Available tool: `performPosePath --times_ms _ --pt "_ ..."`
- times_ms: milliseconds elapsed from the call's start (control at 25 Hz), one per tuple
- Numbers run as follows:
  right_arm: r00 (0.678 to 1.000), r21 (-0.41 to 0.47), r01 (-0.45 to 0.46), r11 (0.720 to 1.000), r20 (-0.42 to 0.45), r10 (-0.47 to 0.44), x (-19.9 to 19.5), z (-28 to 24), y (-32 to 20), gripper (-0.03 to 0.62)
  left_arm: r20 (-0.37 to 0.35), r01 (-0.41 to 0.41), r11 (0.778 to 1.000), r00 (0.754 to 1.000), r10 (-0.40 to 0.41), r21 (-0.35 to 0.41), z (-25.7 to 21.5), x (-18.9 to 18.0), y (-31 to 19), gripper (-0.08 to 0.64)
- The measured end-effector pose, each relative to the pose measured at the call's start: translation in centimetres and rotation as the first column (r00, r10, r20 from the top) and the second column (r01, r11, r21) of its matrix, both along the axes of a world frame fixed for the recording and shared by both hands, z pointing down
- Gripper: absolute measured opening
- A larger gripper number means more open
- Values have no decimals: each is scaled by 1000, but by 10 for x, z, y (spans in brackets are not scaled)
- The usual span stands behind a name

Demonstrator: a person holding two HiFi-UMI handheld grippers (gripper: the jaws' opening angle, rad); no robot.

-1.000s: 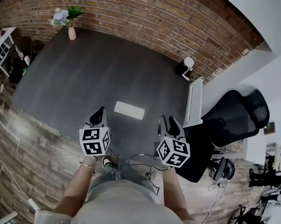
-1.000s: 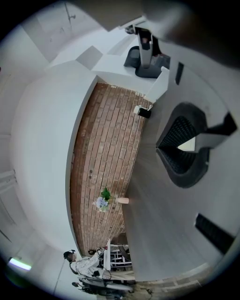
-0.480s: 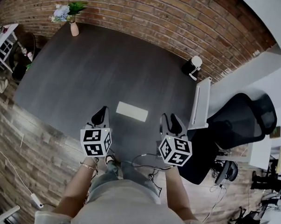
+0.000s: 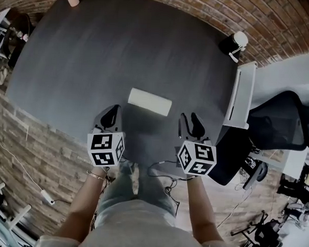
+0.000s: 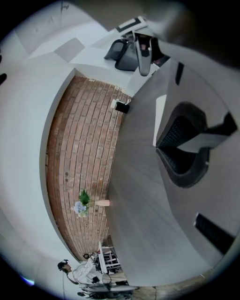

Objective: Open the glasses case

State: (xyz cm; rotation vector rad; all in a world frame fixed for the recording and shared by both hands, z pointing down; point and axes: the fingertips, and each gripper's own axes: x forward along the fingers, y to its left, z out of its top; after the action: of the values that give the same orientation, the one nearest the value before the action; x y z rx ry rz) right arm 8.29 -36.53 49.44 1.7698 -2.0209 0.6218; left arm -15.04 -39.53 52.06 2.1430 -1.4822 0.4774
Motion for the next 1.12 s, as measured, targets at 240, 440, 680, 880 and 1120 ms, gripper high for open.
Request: performPosePath --times_ms 240,440,680,880,1120 --pt "999 -91 44 995 -22 -46 0 47 8 149 9 -4 998 1000 4 -57 35 5 -2 -2" --pt "996 -117 73 990 -36 -78 -2 62 12 149 52 -55 993 997 61 -109 51 17 -1 -2" --pt "986 -147 156 977 -42 -164 -16 76 9 149 128 -99 973 984 127 -207 72 27 -3 -2" --pt "974 -157 214 964 -42 -223 -27 84 2 149 176 -107 965 973 152 -239 83 30 -10 -2" --pt "960 -165 256 952 -71 -271 -33 92 -5 149 166 -131 960 970 176 -248 85 41 -16 -2"
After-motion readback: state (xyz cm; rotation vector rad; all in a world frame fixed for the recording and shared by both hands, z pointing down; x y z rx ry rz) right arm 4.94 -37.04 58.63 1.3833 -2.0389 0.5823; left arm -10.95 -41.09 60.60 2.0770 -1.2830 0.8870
